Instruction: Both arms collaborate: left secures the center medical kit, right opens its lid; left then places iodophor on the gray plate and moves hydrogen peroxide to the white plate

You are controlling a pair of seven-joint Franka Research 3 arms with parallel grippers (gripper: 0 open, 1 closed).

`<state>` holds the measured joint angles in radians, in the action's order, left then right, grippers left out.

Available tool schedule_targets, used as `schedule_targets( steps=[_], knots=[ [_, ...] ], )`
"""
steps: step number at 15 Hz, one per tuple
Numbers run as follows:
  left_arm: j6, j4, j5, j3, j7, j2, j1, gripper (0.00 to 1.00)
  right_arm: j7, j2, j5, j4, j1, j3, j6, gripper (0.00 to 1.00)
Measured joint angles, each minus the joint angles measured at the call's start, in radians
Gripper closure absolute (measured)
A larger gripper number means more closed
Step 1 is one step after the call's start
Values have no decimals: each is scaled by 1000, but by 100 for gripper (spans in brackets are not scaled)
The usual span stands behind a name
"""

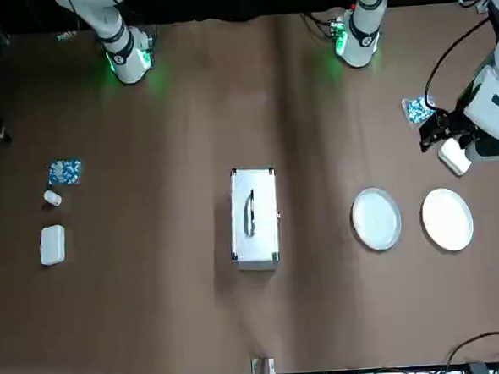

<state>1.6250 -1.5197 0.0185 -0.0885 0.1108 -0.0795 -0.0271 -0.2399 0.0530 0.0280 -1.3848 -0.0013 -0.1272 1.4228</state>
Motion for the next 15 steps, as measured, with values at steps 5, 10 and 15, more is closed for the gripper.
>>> schedule_targets(
  steps=[5,10,15],
  knots=[
    [-5,0,0,0,1,-1,-1,0,-1,-28,-5,-8,-23,0,1,1],
    [-7,-1,0,-2,5,-15,-11,0,0,-29,-5,-21,-24,13,1,1],
    [-31,-30,0,-10,-8,-65,-22,0,3,-29,-5,-24,-1,21,1,1]
  ],
)
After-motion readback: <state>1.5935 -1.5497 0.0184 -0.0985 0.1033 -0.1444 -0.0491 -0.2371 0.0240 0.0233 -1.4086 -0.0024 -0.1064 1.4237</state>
